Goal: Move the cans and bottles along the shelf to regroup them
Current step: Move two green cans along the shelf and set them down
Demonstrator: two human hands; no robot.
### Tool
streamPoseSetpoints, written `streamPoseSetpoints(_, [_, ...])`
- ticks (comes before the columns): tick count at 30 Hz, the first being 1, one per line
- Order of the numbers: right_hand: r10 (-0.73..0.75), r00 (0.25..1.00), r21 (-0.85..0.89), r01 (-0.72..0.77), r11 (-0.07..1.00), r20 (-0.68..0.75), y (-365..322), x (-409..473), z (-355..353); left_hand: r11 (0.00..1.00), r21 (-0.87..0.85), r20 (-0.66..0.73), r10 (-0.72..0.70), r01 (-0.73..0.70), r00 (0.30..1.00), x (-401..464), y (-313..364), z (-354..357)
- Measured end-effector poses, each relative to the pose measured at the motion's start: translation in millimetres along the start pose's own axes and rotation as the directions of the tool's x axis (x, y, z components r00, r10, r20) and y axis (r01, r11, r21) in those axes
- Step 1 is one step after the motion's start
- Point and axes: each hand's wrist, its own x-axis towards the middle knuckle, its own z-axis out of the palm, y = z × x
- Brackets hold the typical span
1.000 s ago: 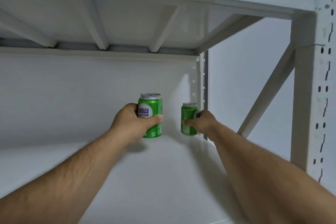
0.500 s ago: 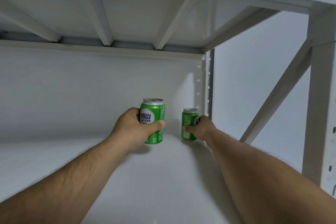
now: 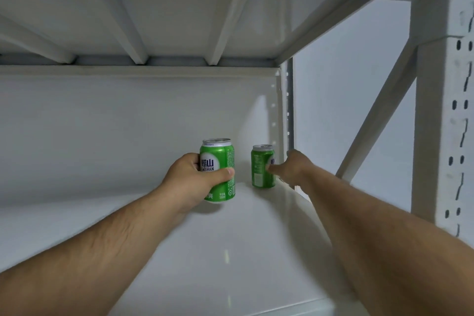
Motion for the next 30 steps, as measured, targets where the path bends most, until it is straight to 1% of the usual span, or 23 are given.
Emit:
streamPoseSetpoints(3, [-0.02,1.0,-0.124,0.021,0.992,0.002,2,-7,-10,1.0,-0.004,0.029,0.001,0.0,1.0,10,7,15])
streamPoseSetpoints(5, [-0.056,0.998,-0.193,0.063,0.979,0.039,5,-11,-12,1.0,-0.001,0.04,0.009,-0.009,0.999,17,13,27])
streamPoseSetpoints(6, [-0.081,0.995,-0.263,0.094,0.96,0.062,6,-13,-13,1.0,0.002,0.046,0.01,-0.01,0.999,19,15,34])
streamPoseSetpoints(9, [-0.148,0.983,-0.479,0.183,0.858,0.111,9,-17,-14,1.0,0.007,0.068,-0.004,0.003,0.998,26,18,56])
streamPoseSetpoints(13, [-0.174,0.972,-0.63,0.233,0.741,0.155,13,-19,-19,0.999,0.036,0.081,-0.018,0.015,0.997,32,16,78])
streamPoseSetpoints(17, [-0.153,0.972,-0.7,0.234,0.674,0.177,14,-21,-20,0.995,0.092,0.085,-0.043,0.036,0.995,39,12,90])
streamPoseSetpoints(23, [-0.07,0.969,-0.775,0.231,0.588,0.236,10,-28,-21,0.991,0.109,0.088,-0.082,0.072,0.993,49,4,103])
streamPoseSetpoints(27, [0.04,0.969,-0.808,0.179,0.562,0.242,2,-28,-21,0.991,0.1,0.097,-0.096,0.086,0.991,52,1,114])
streamPoseSetpoints(30, [0.068,0.968,-0.806,0.16,0.57,0.241,-2,-26,-21,0.99,0.113,0.111,-0.094,0.082,0.989,51,0,122])
